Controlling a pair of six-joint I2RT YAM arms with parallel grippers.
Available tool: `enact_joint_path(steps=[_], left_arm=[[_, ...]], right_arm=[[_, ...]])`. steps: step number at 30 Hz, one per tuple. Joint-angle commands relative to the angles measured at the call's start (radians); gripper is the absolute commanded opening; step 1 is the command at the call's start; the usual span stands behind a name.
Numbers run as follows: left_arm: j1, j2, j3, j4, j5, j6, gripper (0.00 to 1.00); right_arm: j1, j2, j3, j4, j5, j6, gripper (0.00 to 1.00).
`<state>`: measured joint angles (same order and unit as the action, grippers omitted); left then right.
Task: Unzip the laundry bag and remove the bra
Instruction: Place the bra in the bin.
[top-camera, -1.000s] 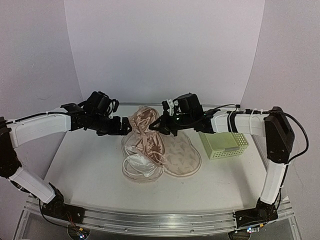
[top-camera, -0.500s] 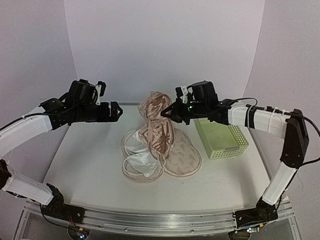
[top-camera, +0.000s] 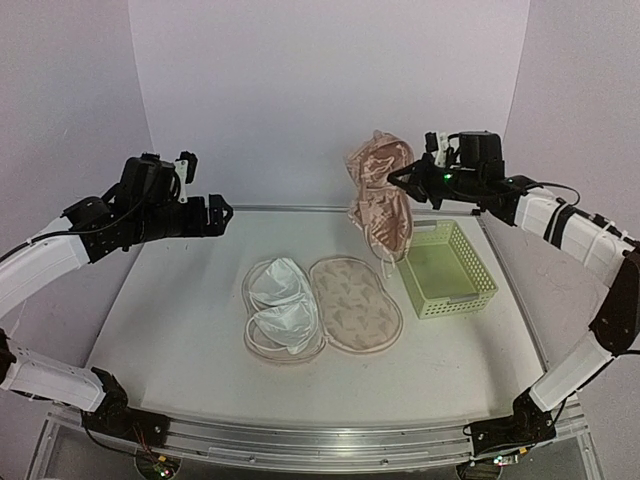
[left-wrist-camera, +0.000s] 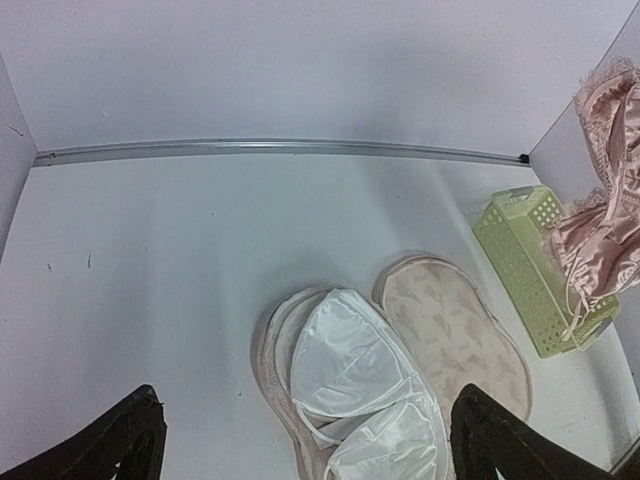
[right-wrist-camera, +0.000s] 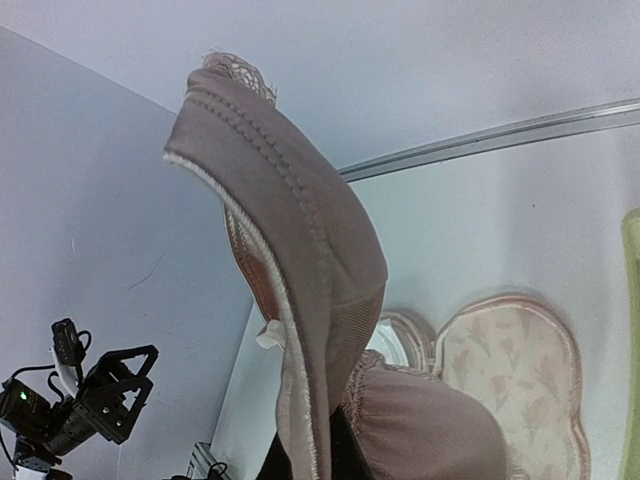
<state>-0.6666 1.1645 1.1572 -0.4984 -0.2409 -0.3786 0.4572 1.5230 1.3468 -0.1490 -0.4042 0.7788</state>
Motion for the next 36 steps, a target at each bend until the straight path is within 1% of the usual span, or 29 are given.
enact_joint_path(steps=[1, 11, 20, 36], left_arm=[[0.005, -0.008, 0.018, 0.013, -0.024, 0.021, 1.00], [0.005, -0.021, 0.007, 0.012, -0.025, 0.018, 0.99], [0.006, -0.014, 0.016, 0.012, -0.027, 0.018, 1.00], [0.005, -0.001, 0.025, 0.012, -0.032, 0.023, 0.99]], right_arm=[[-0.080, -0.071, 0.003, -0.020, -0.012, -0.067, 0.00], [-0.245, -0.092, -0.006, -0.079, -0.091, -0.138, 0.00], [-0.363, -0.052, -0.053, -0.093, -0.141, -0.195, 0.00], [-0.404, 0.077, -0.161, -0.086, -0.191, -0.257, 0.00]])
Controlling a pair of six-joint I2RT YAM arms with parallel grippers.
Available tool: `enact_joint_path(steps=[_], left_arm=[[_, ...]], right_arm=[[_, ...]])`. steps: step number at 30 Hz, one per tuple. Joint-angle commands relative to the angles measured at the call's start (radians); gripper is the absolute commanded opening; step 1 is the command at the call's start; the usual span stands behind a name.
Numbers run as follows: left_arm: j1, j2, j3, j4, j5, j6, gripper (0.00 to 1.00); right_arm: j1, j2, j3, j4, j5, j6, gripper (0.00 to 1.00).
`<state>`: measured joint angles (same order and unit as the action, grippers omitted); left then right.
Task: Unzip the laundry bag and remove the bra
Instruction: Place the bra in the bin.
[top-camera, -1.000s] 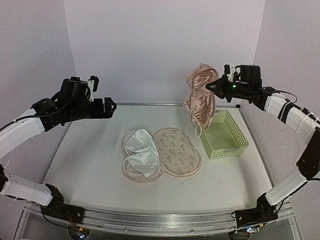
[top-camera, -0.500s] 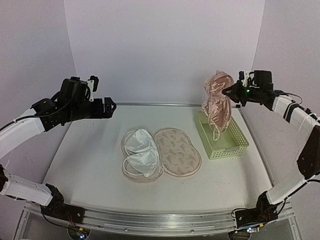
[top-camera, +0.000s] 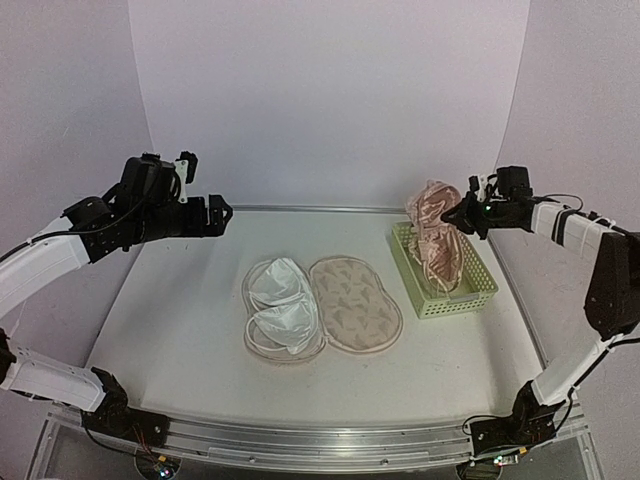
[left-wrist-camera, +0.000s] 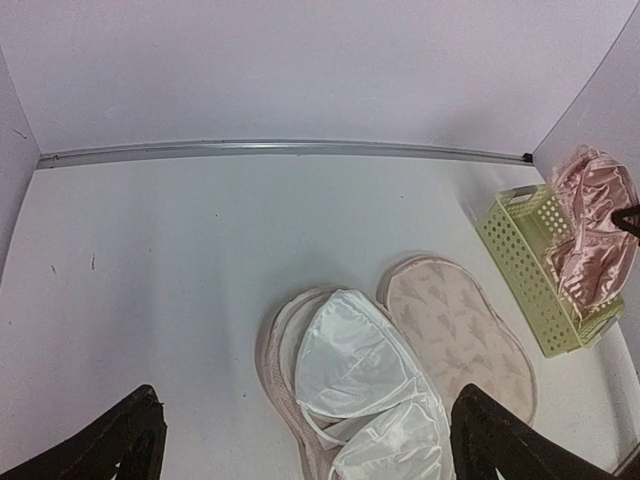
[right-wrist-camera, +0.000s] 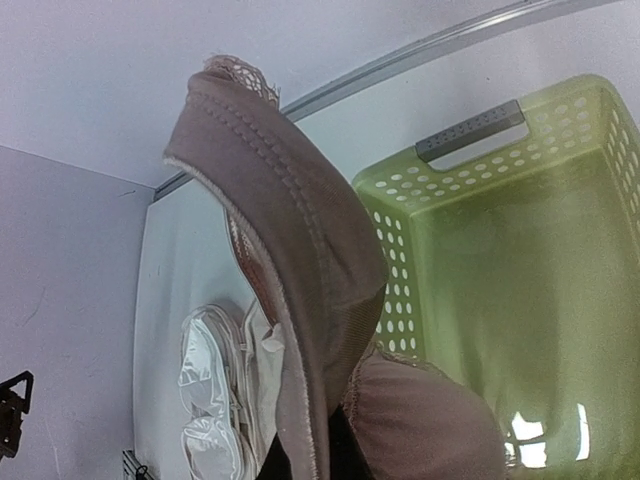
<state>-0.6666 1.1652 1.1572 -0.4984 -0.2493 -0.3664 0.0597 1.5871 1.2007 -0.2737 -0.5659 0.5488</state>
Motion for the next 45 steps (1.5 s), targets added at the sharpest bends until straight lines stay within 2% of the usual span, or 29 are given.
enact_joint_path(steps=[1, 13, 23, 27, 32, 38, 45], left_arm=[[0.005, 0.001, 0.026, 0.012, -0.023, 0.012, 0.99], [0.005, 0.001, 0.026, 0.012, -0.027, 0.016, 0.99], [0.005, -0.016, 0.018, 0.010, -0.034, 0.012, 1.00], [0.005, -0.023, 0.013, 0.009, -0.039, 0.012, 0.99], [0.005, -0.028, 0.007, 0.007, -0.041, 0.011, 0.99], [0.006, -0.023, 0.006, 0.008, -0.043, 0.015, 0.99], [0.005, -0.018, 0.004, 0.009, -0.036, 0.015, 0.99]], right_arm=[[-0.006, 0.017, -0.027, 0.039, -0.028, -0.027, 0.00], [-0.022, 0.154, -0.065, 0.033, 0.001, -0.055, 0.00], [-0.031, 0.309, 0.011, 0.008, 0.059, -0.089, 0.00], [-0.031, 0.340, 0.041, -0.006, 0.085, -0.088, 0.08], [-0.031, 0.333, 0.057, -0.028, 0.137, -0.087, 0.33], [-0.031, 0.272, 0.061, -0.082, 0.223, -0.101, 0.43], [-0.031, 0.167, 0.094, -0.189, 0.431, -0.141, 0.52]])
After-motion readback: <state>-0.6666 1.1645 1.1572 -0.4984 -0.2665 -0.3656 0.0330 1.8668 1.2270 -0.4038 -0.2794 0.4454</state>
